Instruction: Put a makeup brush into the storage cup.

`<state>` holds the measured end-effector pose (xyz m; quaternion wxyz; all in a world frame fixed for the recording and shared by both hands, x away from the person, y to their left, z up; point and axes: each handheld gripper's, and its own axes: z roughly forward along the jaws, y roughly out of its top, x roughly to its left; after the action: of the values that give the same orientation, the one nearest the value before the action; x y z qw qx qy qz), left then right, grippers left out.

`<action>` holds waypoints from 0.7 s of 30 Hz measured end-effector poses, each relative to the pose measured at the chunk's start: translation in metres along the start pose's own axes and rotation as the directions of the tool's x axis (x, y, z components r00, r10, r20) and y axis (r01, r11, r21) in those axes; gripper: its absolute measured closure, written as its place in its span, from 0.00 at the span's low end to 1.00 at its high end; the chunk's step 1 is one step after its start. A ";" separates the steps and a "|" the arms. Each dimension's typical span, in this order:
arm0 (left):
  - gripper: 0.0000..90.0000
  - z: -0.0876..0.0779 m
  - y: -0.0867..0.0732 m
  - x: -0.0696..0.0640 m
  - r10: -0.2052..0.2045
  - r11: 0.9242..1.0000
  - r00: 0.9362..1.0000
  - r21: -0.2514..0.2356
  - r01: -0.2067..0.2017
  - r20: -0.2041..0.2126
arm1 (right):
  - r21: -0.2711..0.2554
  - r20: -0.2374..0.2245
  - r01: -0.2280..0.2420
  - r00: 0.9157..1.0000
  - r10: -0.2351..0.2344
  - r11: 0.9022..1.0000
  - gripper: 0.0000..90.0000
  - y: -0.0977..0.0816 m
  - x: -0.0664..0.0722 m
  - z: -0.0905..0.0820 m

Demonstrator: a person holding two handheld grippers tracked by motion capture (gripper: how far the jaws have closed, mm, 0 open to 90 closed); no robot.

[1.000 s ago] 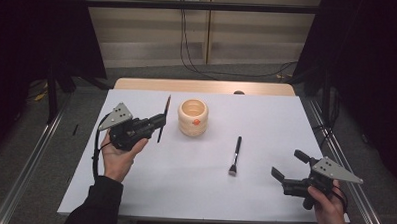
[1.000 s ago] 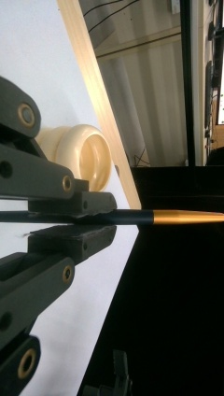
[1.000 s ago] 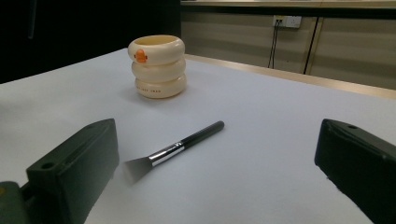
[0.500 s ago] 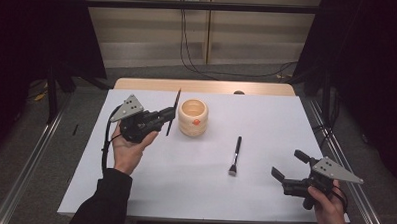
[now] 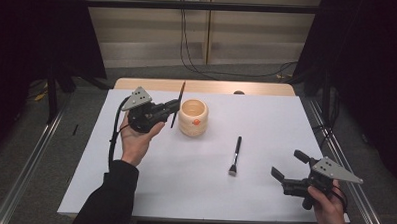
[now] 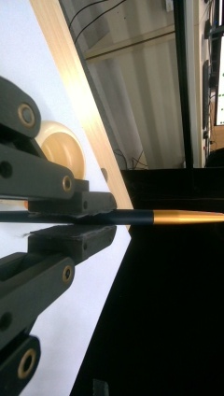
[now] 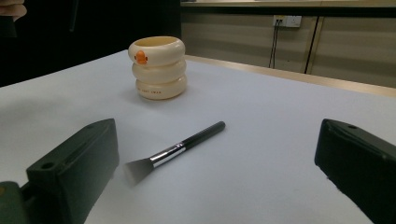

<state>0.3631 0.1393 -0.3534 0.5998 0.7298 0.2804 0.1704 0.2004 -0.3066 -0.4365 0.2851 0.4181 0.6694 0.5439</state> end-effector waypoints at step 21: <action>0.93 0.036 0.014 0.010 -0.024 1.000 1.000 -0.017 0.024 0.011 | -0.001 -0.010 0.000 1.000 0.000 1.000 0.00 0.000 -0.001 -0.001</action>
<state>0.3948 0.1157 -0.3487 0.6096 0.7220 0.2845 0.1618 0.2002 -0.3076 -0.4367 0.2819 0.4151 0.6706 0.5463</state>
